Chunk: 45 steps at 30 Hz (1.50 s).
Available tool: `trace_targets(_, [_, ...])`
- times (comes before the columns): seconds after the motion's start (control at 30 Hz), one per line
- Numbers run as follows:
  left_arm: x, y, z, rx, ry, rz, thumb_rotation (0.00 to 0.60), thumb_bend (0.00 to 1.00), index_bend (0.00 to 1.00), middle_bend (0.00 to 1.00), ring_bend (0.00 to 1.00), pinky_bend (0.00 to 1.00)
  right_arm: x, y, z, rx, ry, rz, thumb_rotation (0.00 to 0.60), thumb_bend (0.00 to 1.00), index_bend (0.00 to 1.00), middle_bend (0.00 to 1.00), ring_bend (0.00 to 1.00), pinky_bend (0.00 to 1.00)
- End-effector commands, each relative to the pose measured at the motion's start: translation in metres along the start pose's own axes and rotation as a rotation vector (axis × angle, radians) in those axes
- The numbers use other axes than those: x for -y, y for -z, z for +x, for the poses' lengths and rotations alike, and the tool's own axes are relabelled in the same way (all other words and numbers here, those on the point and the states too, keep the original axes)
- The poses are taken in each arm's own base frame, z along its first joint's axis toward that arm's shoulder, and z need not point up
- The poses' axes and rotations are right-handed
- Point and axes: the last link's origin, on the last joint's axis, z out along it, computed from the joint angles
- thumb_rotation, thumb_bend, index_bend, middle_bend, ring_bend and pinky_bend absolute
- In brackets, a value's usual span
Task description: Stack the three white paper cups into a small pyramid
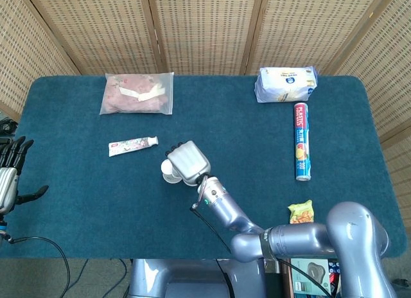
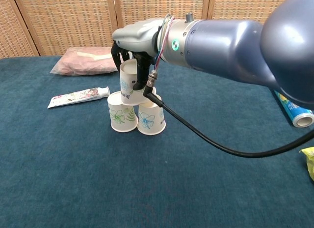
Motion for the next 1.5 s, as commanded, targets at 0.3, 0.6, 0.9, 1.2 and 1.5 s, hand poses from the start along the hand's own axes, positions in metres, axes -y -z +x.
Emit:
trace_targets(0.3, [0.002,0.0,0.002,0.0,0.008,0.004,0.6,0.21,0.0,0.0,0.0,0.0,0.003,-0.004,-0.004,0.003,-0.001,-0.017,0.6,0.44,0.45,0.49,0.44,0.57])
trace_targets(0.6, [0.003,-0.001,0.002,0.002,0.009,0.007,0.6,0.21,0.0,0.0,0.0,0.0,0.006,0.0,0.0,-0.005,0.008,-0.003,0.6,0.18,0.16,0.16,0.17,0.28])
trace_targets(0.9, [0.003,-0.001,0.002,0.002,0.008,0.007,0.6,0.21,0.0,0.0,0.0,0.0,-0.004,0.011,0.012,-0.042,0.04,-0.004,0.6,0.16,0.15,0.14,0.16,0.23])
trace_targets(1.2, [0.001,0.001,0.002,0.003,0.008,-0.004,0.6,0.21,0.0,0.0,0.0,0.0,-0.054,0.053,0.027,-0.138,0.125,0.02,0.6,0.15,0.15,0.14,0.16,0.19])
trace_targets(1.5, [-0.006,0.012,-0.004,0.001,0.011,-0.027,0.6,0.21,0.0,0.0,0.0,0.0,-0.181,0.154,0.0,-0.302,0.157,-0.002,0.6,0.13,0.15,0.15,0.16,0.16])
